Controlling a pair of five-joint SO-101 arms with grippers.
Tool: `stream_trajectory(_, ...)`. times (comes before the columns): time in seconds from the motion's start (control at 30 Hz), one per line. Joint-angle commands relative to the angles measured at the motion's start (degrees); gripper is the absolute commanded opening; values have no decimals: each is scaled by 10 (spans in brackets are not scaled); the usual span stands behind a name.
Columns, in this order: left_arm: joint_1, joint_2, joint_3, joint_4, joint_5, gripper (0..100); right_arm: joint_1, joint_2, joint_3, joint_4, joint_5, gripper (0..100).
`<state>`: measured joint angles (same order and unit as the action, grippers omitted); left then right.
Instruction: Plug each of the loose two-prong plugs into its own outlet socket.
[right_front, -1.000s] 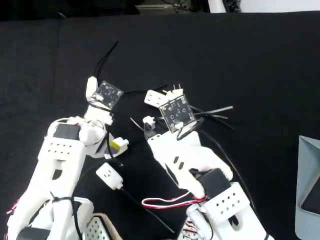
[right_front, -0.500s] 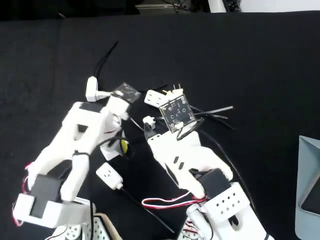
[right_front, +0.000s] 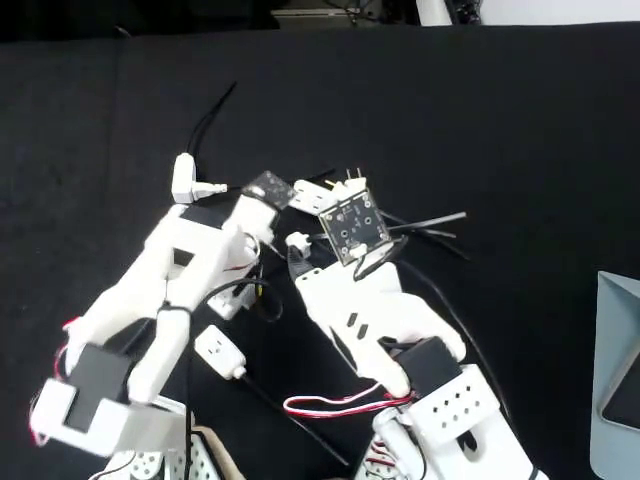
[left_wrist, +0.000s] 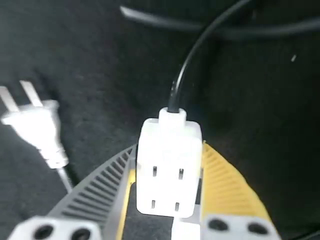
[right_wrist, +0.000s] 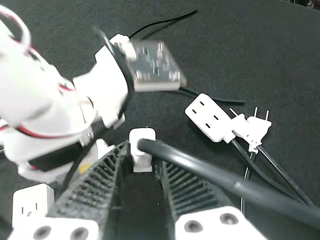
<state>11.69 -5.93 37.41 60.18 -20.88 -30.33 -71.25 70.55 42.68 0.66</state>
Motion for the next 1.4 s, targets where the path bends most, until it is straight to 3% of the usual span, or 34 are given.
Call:
stream_trajectory(0.0,1,-95,-15,4,26,106,7,-6,-18,2,4,15)
stream_trajectory(0.3,-12,-82,36,-51,40,116,7,-6,-18,2,4,15)
stream_trajectory(0.5,-13,-21,40,-54,42,338,7,-6,-18,2,4,15)
stream_trajectory(0.57,-16,-23,39,-53,40,332,7,-6,-18,2,4,15)
stream_trajectory(0.8,-39,-124,-18,58,39,322,7,-6,-18,2,4,15)
stream_trajectory(0.97,-124,-226,-26,95,40,322,-1,-6,-21,2,4,15)
stream_trajectory(1.1,-212,-303,-16,126,62,318,-50,-4,-22,2,4,15)
stream_trajectory(1.23,-316,-380,29,121,100,318,-95,31,-35,2,4,14)
stream_trajectory(1.37,-376,-457,114,97,113,318,-124,112,-76,-3,4,14)
